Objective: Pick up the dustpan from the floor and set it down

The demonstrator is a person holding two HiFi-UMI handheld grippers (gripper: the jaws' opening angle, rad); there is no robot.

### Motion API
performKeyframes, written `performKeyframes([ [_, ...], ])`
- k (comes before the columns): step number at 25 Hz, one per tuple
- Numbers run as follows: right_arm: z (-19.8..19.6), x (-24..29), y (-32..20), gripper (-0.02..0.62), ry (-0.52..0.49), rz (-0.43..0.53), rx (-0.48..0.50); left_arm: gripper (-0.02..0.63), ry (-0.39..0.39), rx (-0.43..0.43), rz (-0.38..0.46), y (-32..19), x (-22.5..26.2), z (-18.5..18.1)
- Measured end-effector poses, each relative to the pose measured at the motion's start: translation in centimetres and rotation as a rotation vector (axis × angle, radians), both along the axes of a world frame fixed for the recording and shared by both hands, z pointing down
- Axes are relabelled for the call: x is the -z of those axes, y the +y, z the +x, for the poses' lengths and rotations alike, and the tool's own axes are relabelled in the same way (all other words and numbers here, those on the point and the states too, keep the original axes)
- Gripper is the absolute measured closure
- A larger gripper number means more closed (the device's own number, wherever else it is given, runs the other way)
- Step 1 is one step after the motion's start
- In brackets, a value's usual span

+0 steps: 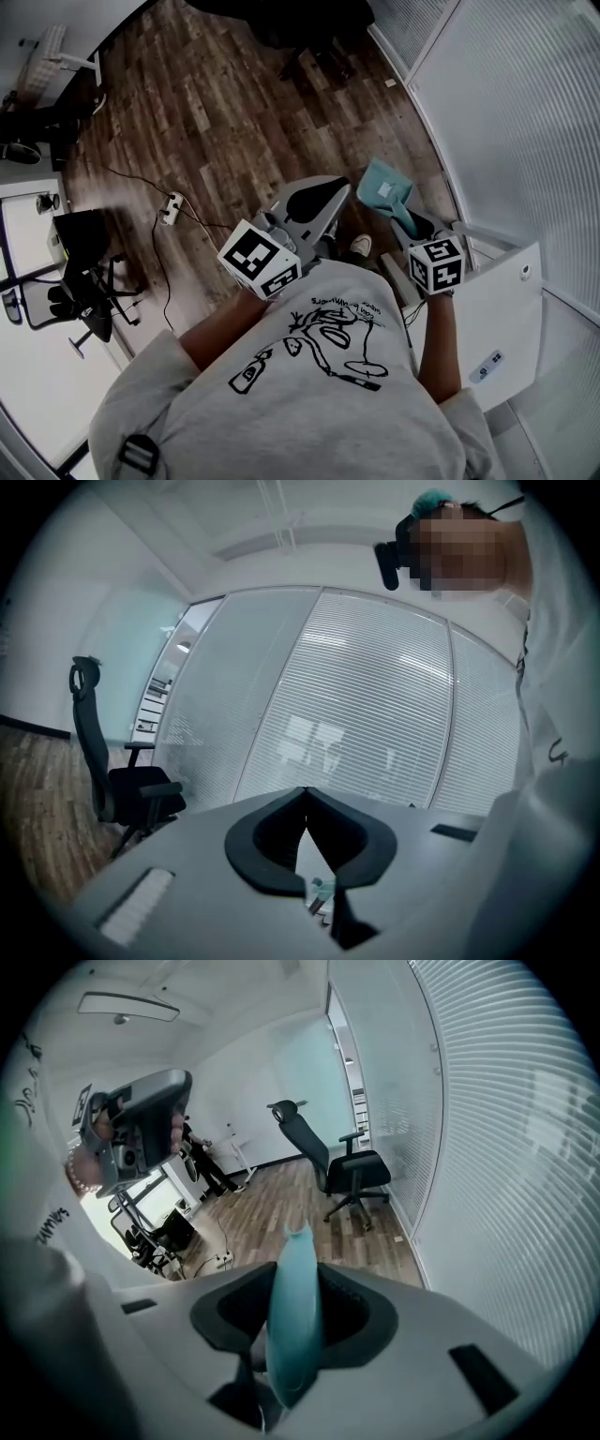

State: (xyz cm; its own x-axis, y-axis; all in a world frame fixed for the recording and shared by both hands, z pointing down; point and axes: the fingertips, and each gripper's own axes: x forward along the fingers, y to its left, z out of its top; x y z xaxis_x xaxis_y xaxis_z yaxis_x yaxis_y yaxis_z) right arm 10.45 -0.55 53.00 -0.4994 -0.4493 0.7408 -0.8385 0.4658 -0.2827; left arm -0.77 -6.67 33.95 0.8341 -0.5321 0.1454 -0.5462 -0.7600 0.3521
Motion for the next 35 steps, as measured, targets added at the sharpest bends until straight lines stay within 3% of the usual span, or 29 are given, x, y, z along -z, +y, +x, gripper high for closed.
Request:
performKeyframes([
  [35, 0.2, -14.2, 0.9, 0.474, 0.080, -0.094, 0.057, 0.604, -0.014, 0.021, -0.051, 1.1, -3.2, -1.2],
])
